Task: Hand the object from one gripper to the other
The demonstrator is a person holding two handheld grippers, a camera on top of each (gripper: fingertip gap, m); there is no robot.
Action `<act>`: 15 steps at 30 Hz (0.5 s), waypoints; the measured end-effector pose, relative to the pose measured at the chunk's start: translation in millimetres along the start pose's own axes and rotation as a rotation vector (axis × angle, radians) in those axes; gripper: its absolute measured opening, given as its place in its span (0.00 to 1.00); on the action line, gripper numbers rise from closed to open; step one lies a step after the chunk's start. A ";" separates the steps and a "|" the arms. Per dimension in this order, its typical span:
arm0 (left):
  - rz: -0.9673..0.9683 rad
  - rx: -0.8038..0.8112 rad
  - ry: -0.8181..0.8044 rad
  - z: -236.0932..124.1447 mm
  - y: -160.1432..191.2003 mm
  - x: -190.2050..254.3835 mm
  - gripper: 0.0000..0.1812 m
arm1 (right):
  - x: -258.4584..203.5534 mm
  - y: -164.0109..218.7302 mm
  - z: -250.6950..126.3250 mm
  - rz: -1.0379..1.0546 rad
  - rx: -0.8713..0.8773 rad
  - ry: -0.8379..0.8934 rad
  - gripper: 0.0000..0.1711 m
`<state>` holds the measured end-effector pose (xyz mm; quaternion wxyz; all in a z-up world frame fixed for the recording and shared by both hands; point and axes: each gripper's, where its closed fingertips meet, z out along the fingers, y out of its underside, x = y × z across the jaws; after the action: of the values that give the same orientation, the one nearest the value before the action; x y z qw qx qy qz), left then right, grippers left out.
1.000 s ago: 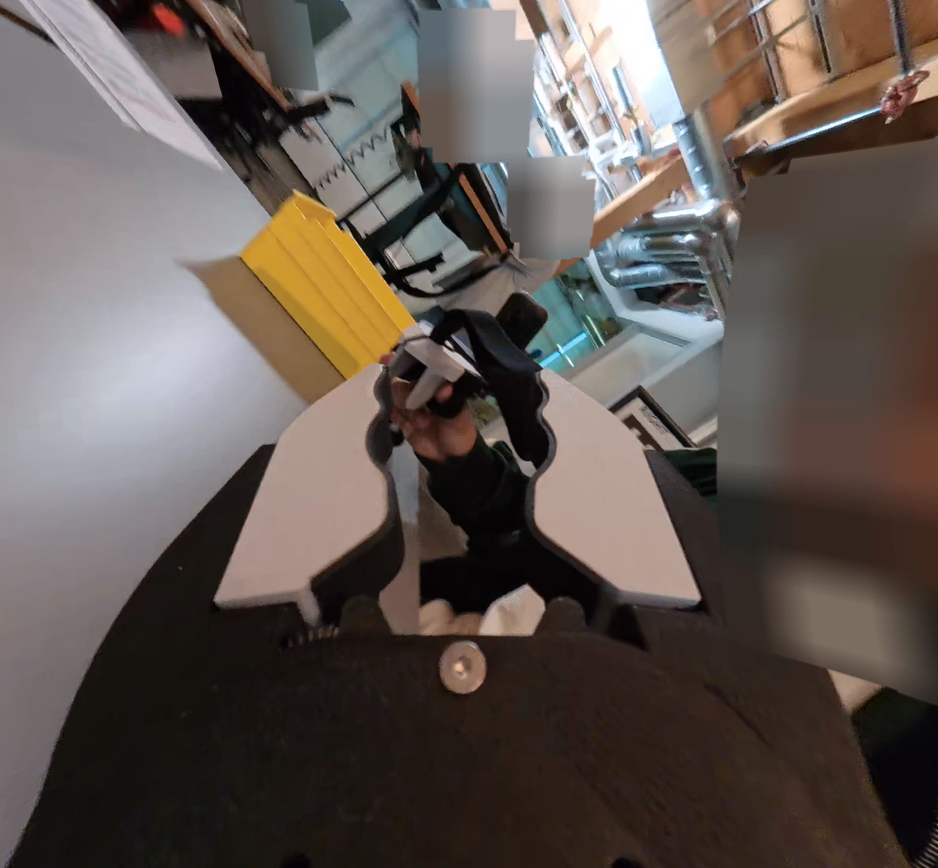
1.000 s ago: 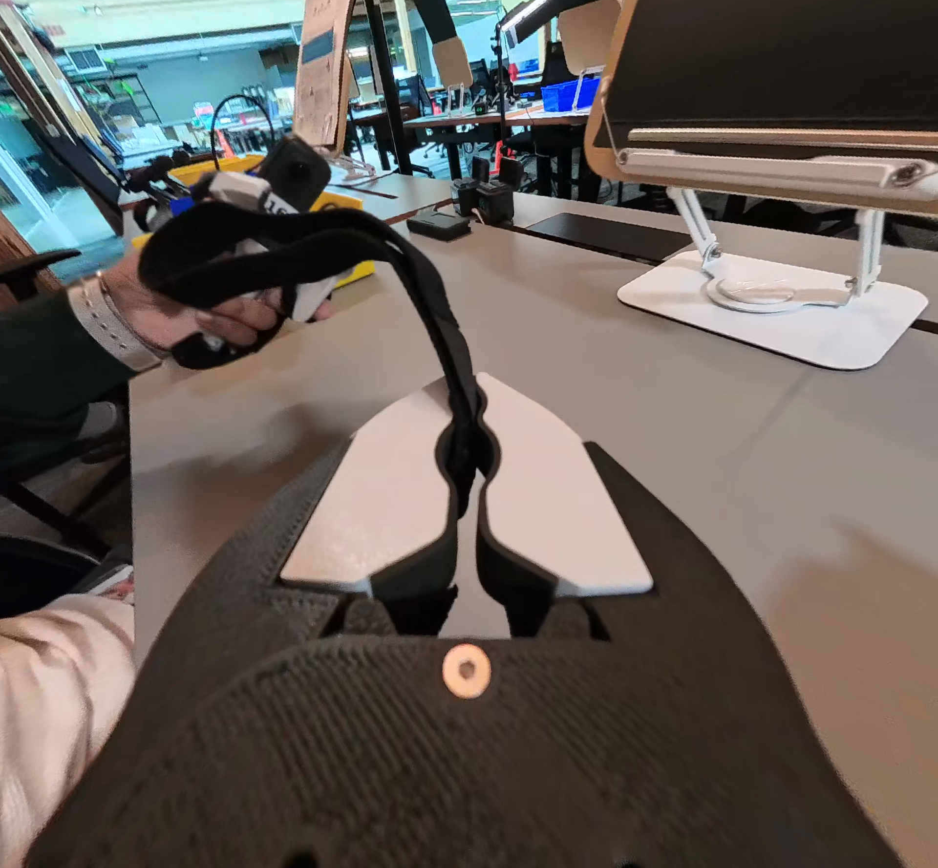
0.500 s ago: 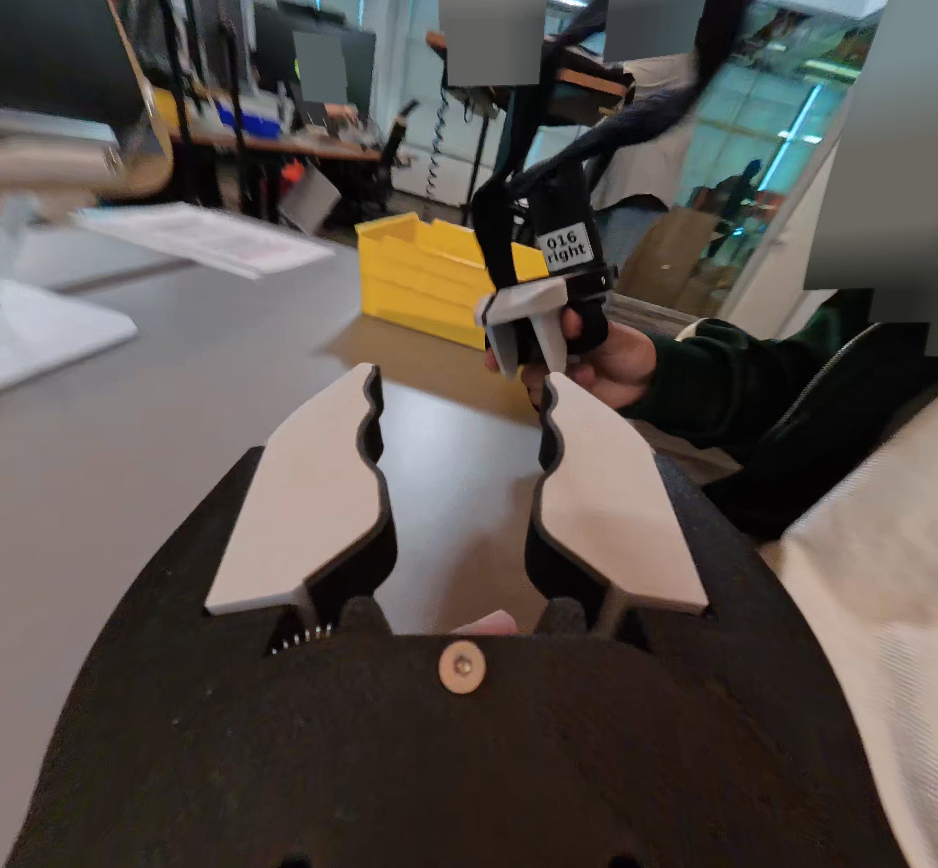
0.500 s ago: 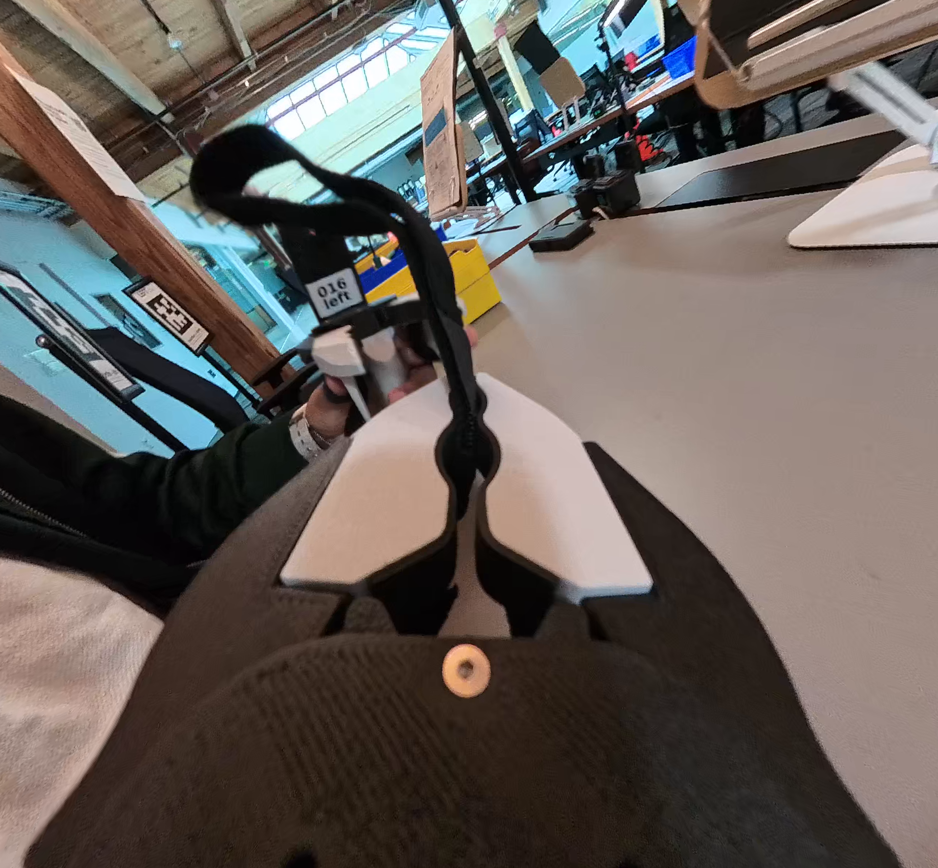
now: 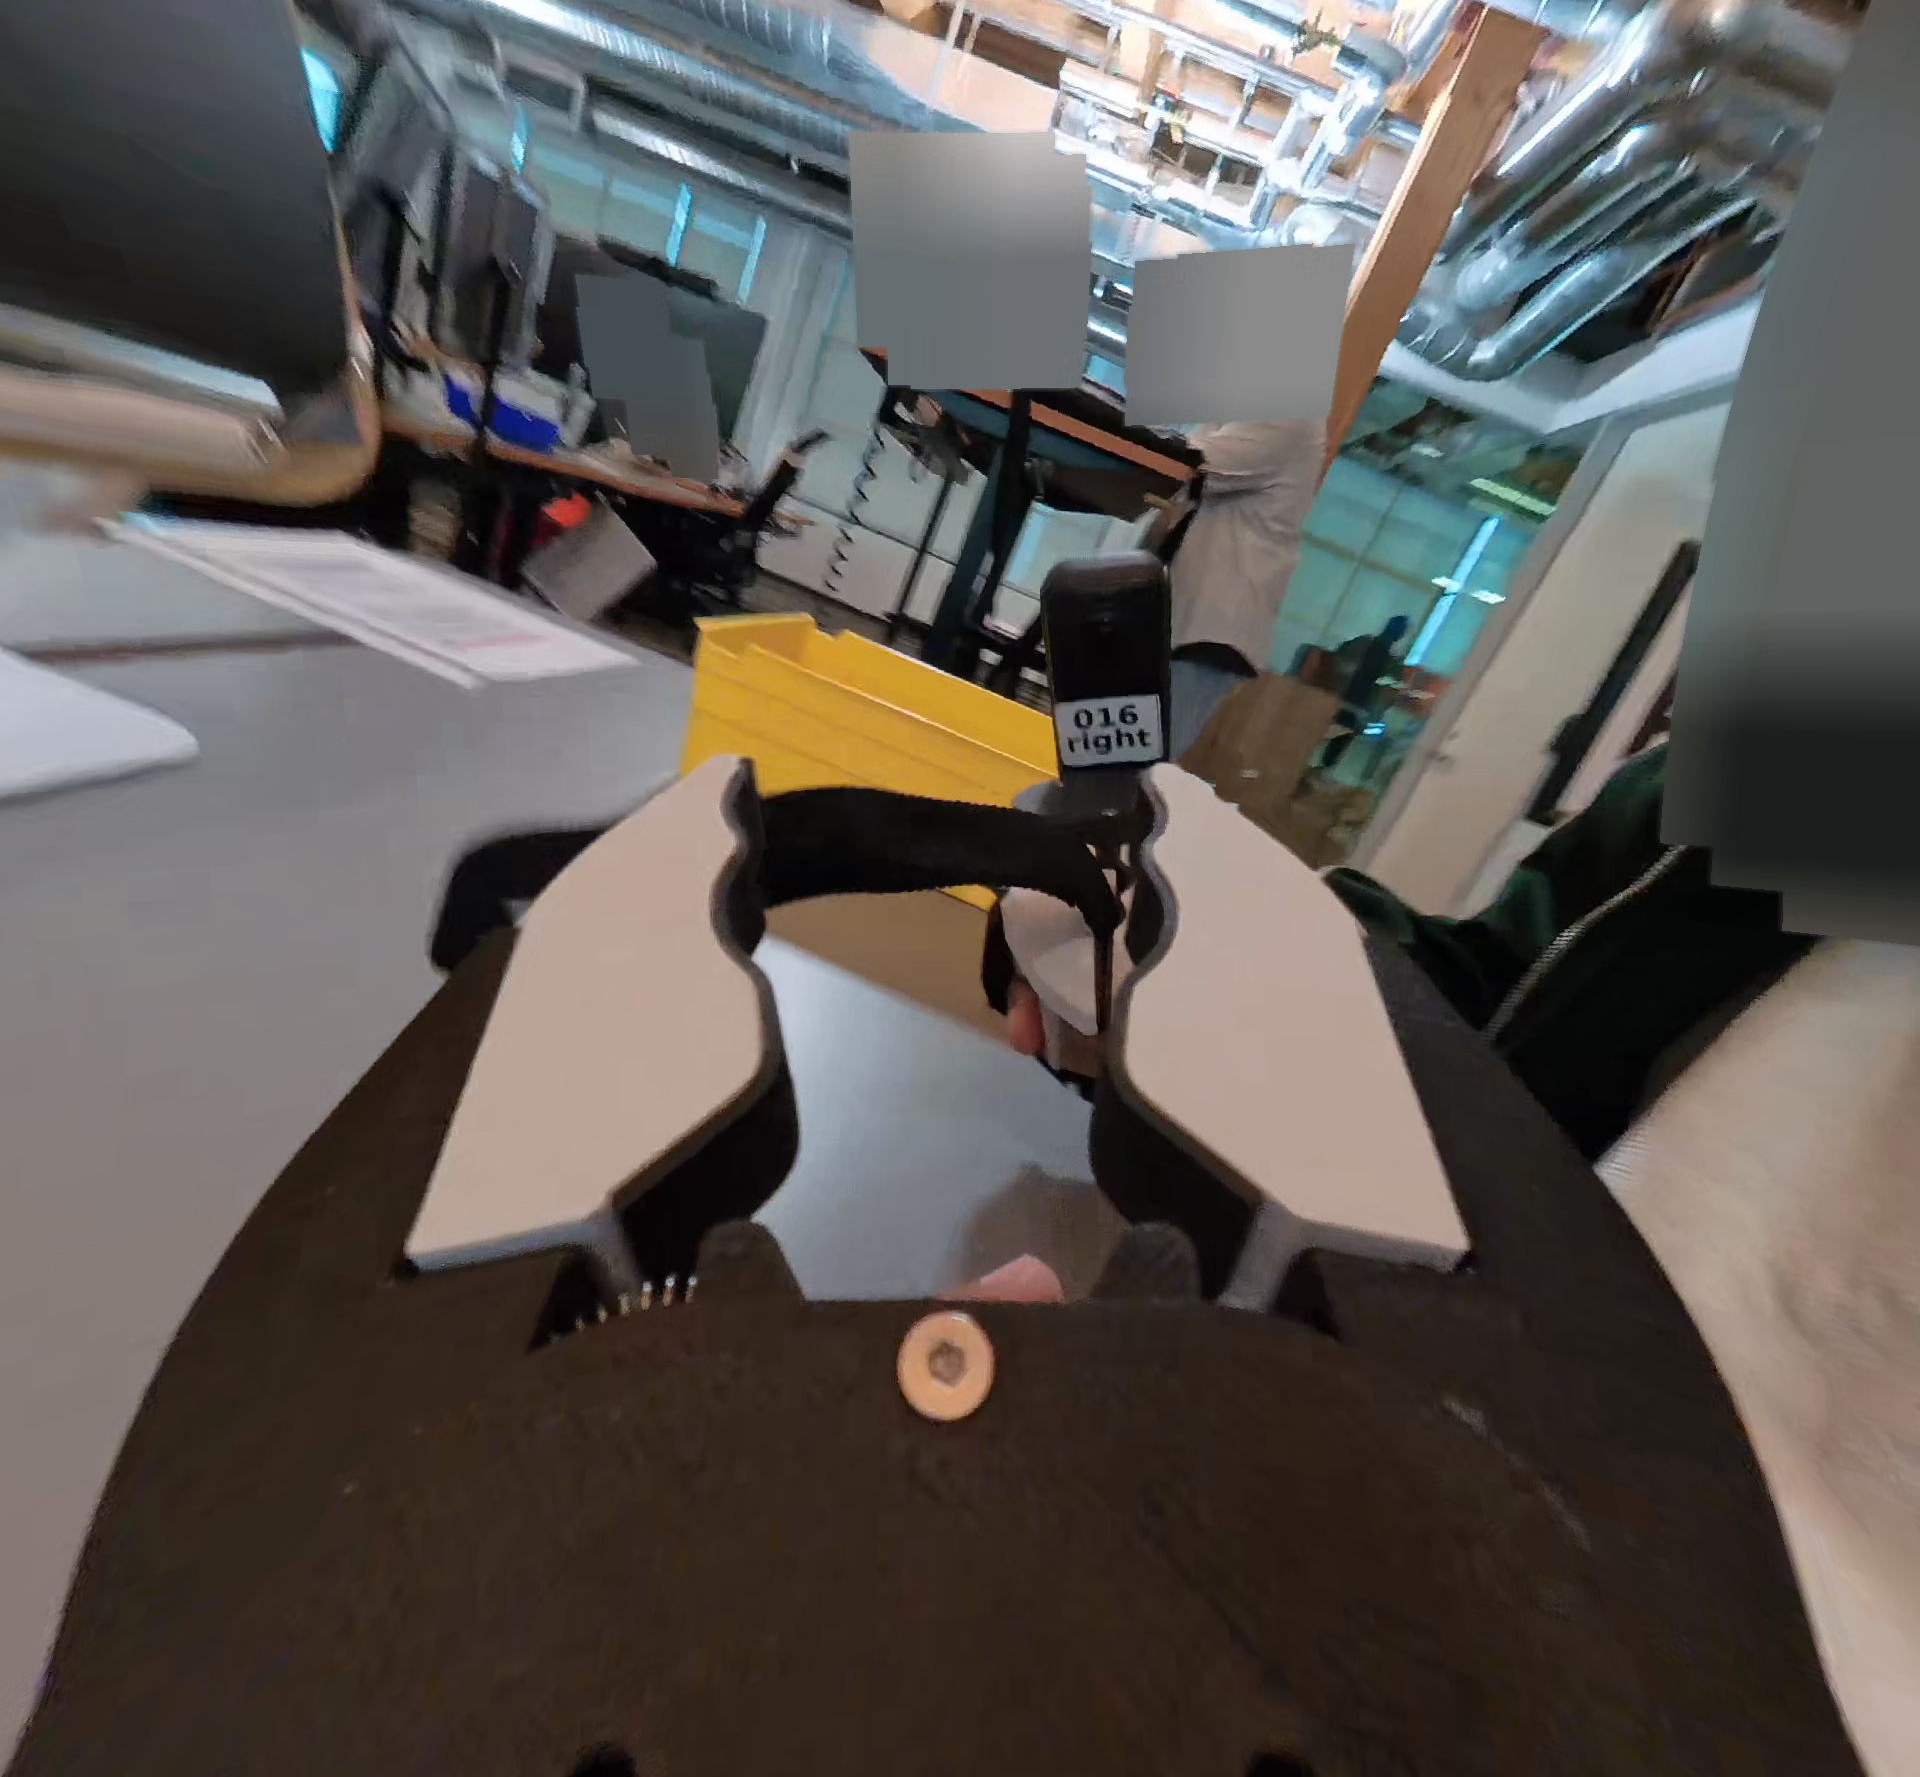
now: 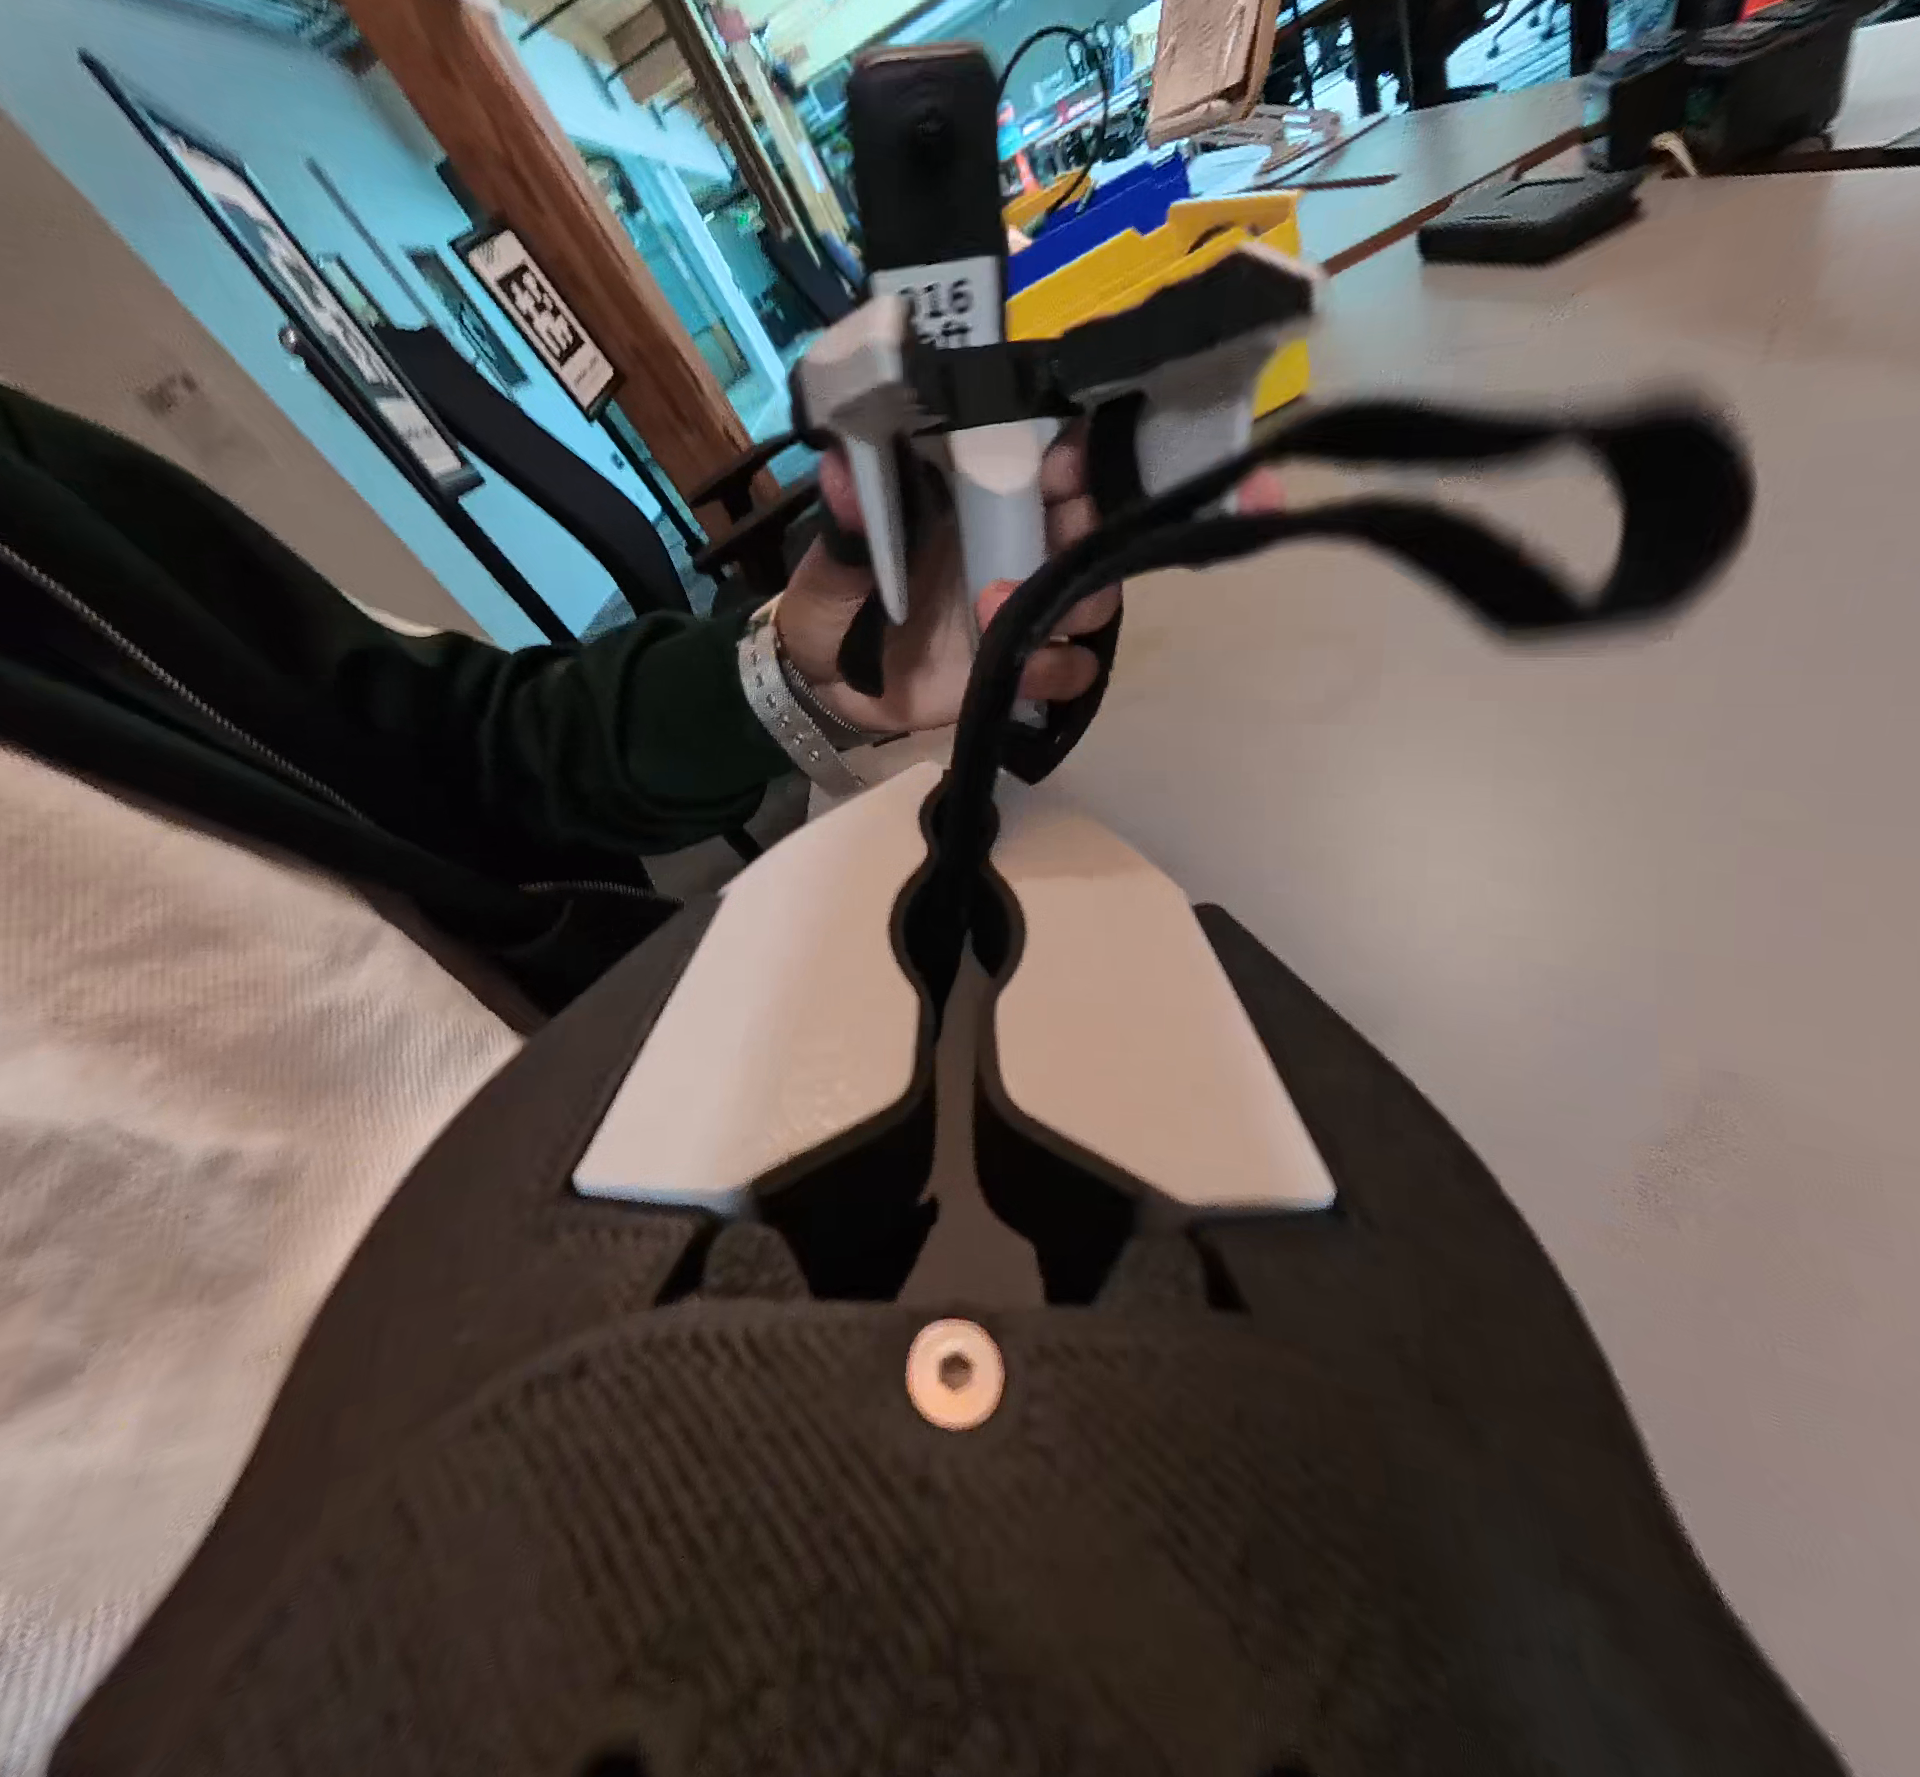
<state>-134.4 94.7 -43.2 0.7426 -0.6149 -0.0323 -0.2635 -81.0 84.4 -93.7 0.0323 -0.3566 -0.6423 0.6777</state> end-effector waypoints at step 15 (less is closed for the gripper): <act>-0.650 0.042 0.242 4.1 16.5 3.4 0.35 | -26.1 -4.7 7.4 -0.134 0.020 -0.067 0.00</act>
<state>-123.2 99.1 -55.7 0.6308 -0.5213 -0.1436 -0.5565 -67.5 65.8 -78.6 0.0597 -0.2896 -0.6587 0.6919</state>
